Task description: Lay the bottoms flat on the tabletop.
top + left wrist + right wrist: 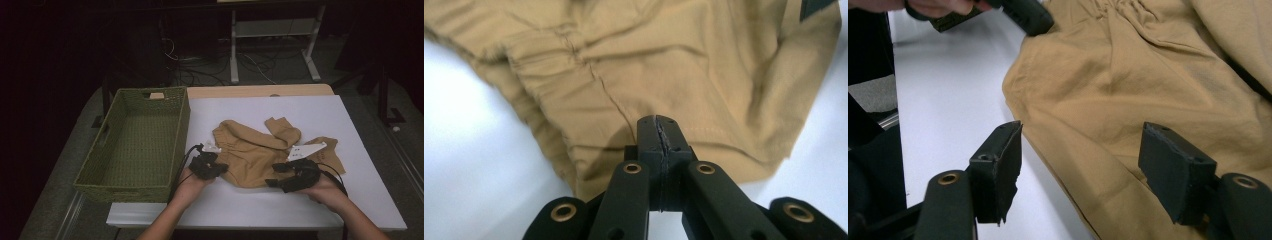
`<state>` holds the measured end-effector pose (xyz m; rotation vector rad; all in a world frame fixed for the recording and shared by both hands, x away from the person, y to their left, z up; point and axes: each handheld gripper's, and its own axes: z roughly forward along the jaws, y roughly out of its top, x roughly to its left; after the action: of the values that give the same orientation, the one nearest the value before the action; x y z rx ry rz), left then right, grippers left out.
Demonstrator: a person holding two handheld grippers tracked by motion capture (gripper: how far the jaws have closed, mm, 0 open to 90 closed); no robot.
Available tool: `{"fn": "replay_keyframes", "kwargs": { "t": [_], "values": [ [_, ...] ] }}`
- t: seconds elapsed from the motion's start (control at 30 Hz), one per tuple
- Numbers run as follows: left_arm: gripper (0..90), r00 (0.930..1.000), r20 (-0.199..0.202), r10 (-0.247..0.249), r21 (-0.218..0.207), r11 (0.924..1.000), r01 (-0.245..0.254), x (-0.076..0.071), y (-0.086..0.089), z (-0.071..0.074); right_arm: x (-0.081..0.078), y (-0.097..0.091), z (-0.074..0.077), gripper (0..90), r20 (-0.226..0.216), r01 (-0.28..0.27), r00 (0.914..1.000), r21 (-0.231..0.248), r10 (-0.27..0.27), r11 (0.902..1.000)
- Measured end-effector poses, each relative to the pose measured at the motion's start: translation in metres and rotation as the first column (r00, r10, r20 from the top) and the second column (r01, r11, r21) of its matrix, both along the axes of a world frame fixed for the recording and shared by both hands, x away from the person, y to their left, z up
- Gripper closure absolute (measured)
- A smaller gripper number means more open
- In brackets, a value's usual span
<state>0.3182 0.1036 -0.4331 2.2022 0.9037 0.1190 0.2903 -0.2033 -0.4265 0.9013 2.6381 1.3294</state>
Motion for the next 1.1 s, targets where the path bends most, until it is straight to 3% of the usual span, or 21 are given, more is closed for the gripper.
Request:
{"fn": "replay_keyframes", "kwargs": {
  "t": [0.33, 0.6, 0.77, 0.97, 1.1],
  "values": [
    [88.4, 1.0000, -0.002, 0.009, 0.003, 1.0000, -0.009, -0.005, 0.000, -0.011, 0.000, -0.001, 0.001, 33.7, 0.002, 0.004, 1.0000, 0.002, -0.004, 1.0000],
    [52.9, 0.9989, 0.047, 0.009, -0.054, 0.9985, -0.006, -0.018, 0.003, 0.001, 0.002, -0.006, 0.005, 33.7, 0.012, 0.018, 0.9998, 0.009, -0.018, 0.9998],
    [39.1, 0.9973, 0.073, 0.000, -0.077, 0.9970, 0.006, -0.030, 0.007, 0.005, 0.005, -0.009, 0.007, 33.8, 0.018, 0.030, 0.9994, 0.013, -0.030, 0.9995],
    [25.5, 0.9944, 0.100, -0.034, -0.067, 0.9969, 0.041, -0.044, 0.004, 0.003, 0.012, -0.013, 0.010, 34.1, 0.029, 0.052, 0.9982, 0.013, -0.052, 0.9986],
    [17.3, 0.9926, 0.115, -0.039, -0.069, 0.9965, 0.047, -0.043, 0.001, 0.003, 0.018, -0.016, 0.015, 35.0, 0.037, 0.077, 0.9963, 0.018, -0.078, 0.9969]
  ]
}}
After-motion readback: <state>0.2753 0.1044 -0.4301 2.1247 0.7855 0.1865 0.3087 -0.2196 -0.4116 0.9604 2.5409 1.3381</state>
